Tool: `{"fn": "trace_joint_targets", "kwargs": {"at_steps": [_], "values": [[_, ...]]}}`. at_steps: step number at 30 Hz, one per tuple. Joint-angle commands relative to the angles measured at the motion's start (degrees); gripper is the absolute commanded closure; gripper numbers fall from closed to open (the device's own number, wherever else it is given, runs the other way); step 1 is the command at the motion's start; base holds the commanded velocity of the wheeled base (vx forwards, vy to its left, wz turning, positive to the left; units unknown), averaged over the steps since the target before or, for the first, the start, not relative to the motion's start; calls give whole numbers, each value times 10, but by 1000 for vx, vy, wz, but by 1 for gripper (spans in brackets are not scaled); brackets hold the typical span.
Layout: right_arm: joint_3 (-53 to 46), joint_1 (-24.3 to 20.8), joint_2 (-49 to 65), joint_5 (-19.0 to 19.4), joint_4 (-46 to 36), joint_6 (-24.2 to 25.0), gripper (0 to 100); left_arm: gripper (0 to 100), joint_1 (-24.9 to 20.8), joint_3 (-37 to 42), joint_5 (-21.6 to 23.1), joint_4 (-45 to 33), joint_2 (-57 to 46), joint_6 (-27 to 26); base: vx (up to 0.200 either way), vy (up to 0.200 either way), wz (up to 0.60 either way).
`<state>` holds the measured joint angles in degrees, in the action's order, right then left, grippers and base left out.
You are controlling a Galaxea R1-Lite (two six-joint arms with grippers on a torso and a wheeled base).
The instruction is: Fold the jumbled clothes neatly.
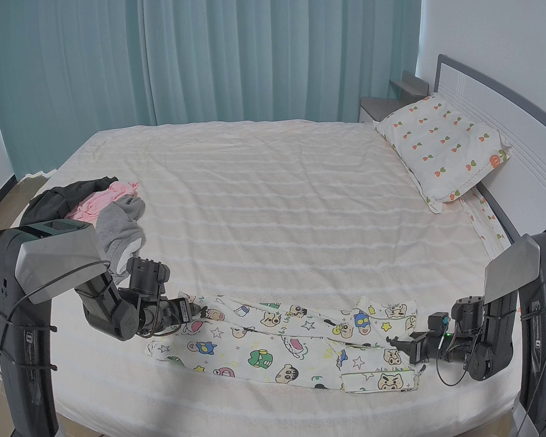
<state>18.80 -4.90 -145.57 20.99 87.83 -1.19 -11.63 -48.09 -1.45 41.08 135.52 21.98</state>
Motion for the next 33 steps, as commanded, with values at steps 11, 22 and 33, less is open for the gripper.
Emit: {"fn": "trace_joint_targets", "kwargs": {"at_steps": [11,22,33], "values": [[-17,70,35,-1,16,2,0,0,77,71,9,68,-39,3,0,0,0],[-17,134,128,20,16,11,0,0,98,177,169,77,-163,195,0,0,0],[23,30,187,10,-6,100,0,0,98,266,319,214,-189,381,0,0,0]]}}
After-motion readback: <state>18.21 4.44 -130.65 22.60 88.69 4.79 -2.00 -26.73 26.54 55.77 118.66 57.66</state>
